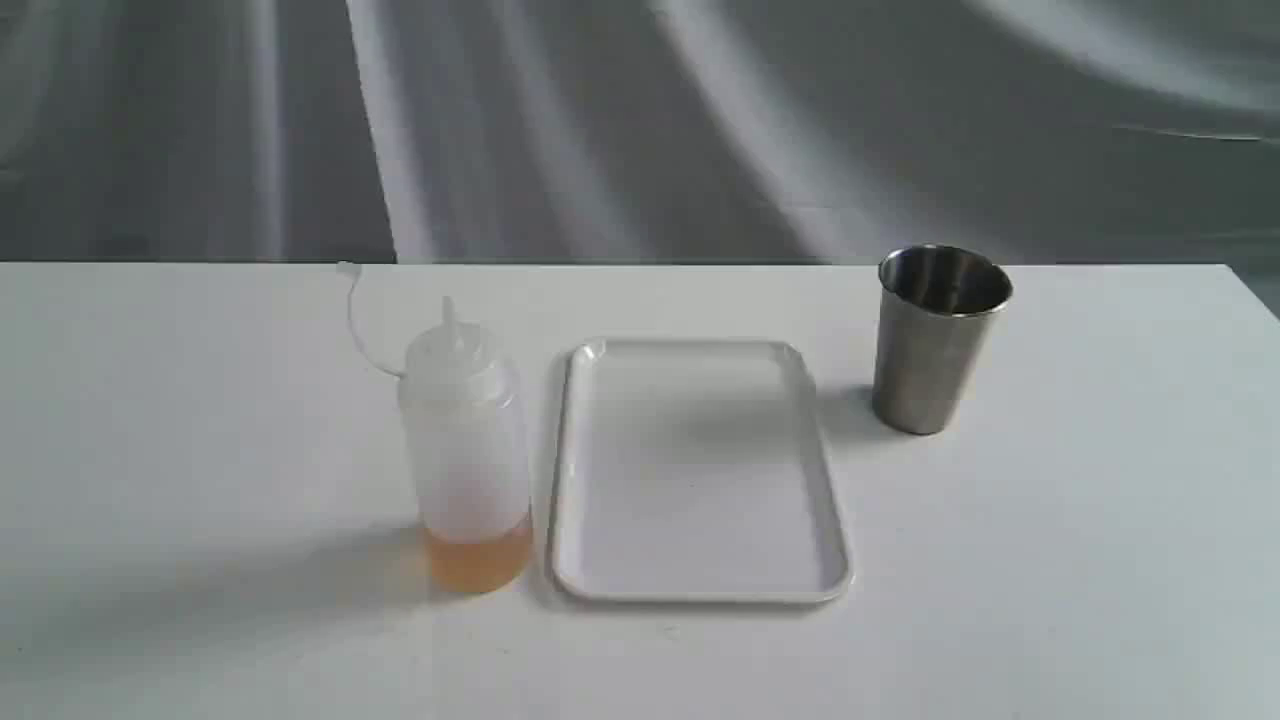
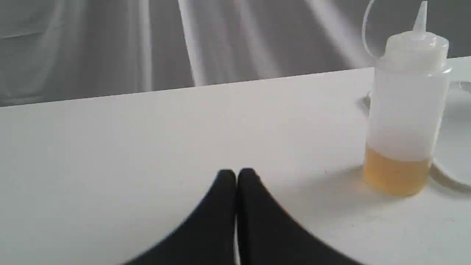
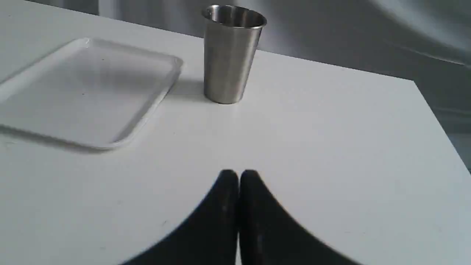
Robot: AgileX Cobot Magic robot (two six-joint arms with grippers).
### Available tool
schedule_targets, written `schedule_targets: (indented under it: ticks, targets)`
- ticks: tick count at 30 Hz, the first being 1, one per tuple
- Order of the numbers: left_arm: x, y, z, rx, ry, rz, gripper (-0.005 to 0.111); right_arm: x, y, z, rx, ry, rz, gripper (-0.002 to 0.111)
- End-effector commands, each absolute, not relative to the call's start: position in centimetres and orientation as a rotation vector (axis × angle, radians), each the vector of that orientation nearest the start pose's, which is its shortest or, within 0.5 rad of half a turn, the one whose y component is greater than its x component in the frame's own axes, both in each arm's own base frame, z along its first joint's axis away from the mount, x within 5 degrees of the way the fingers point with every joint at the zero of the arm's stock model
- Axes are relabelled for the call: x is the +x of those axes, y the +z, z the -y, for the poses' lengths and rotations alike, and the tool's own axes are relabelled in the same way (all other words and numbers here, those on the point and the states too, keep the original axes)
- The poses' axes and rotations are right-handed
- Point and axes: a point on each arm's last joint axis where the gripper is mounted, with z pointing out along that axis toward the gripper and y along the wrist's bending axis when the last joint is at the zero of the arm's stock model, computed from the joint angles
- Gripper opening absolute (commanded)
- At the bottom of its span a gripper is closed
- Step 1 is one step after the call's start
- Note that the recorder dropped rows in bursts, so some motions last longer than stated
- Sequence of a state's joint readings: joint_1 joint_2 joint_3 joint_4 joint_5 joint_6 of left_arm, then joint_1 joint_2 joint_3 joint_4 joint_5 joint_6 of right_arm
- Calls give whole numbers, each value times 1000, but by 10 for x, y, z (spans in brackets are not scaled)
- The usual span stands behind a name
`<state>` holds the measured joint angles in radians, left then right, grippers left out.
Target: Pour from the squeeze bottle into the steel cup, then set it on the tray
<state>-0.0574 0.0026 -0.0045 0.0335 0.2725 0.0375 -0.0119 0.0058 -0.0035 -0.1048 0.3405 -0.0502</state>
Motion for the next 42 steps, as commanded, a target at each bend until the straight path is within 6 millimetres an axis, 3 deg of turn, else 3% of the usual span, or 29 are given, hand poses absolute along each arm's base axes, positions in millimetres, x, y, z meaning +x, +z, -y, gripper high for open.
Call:
schedule_targets:
  ticks: [1,18,26,36,42]
  targets:
    - [55,189,3,108,11,-1746,0,54,183,4,-85,-142,-1820,0]
    - [55,189,3,107,10,-1746,0,53,182,3,-59,-102,-1835,0]
    - [55,189,3,107,10,-1746,0,56,236,3,-54,-104,-1842,0]
    - [55,189,3,105,8,-1746,0,108,296,4,-61,-102,-1968,0]
    - [55,189,3,108,11,-1746,0,160,319,-5,-100,-37,-1830,0]
